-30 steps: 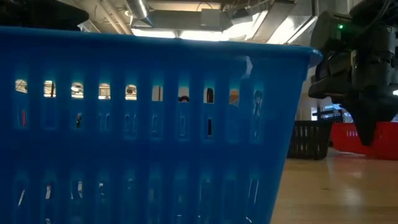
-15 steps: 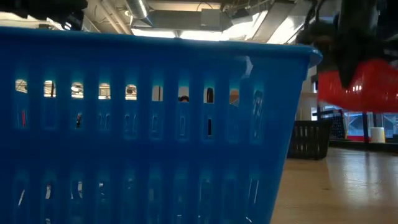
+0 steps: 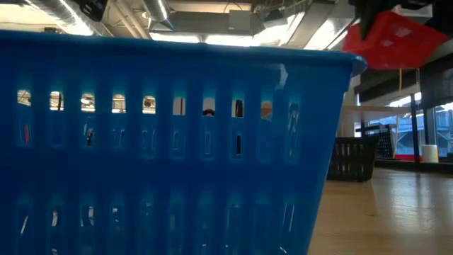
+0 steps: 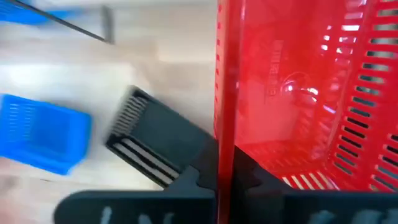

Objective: Stack baskets on shelf by color
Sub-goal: Put the top right red bin on the shelf

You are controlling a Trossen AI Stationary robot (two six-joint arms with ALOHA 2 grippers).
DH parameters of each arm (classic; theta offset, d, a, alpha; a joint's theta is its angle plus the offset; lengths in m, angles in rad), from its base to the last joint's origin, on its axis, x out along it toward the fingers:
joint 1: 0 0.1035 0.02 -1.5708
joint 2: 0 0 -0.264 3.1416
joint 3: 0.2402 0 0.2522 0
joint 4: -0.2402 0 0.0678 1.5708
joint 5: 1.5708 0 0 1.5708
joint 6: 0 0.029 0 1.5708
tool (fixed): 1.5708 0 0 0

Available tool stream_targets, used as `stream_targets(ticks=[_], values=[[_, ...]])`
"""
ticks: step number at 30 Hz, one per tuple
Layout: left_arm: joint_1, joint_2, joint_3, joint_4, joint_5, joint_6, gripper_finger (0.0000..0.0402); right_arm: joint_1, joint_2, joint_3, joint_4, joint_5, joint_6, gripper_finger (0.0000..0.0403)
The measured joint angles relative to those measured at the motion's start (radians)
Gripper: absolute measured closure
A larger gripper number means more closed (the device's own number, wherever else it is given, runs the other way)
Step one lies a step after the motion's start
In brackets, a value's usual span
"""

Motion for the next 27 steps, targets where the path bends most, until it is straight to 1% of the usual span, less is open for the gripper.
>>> stream_targets(ticks=[2,4,8,12,16,18,21,27], values=[[0.0,0.022,0.029,-0.03,-0.001,-0.015,0.0401,-0.056,0.01,0.04,-0.008,0.023,-0.051,0.0403],[0.0,0.047,0.066,-0.073,-0.009,-0.032,0.0401,-0.13,0.016,0.052,-0.011,0.025,-0.119,0.0403],[0.0,0.099,0.149,-0.148,-0.042,-0.034,0.0401,-0.301,0.025,0.071,-0.014,0.024,-0.296,0.0403],[0.004,0.138,0.216,-0.157,-0.089,-0.033,0.0401,-0.482,0.046,0.071,0.038,-0.02,-0.501,0.0403],[0.026,0.155,0.243,-0.158,-0.095,-0.033,0.0401,-0.631,0.087,0.072,0.093,-0.071,-0.685,0.0403],[0.038,0.161,0.244,-0.158,-0.095,-0.034,0.0401,-0.688,0.115,0.072,0.094,-0.11,-0.751,0.0403],[0.051,0.166,0.244,-0.158,-0.094,-0.057,0.0401,-0.755,0.16,0.072,0.092,-0.162,-0.807,0.0403],[0.062,0.166,0.244,-0.156,-0.095,-0.059,0.0401,-0.825,0.246,0.072,0.064,-0.227,-0.859,0.0403]])
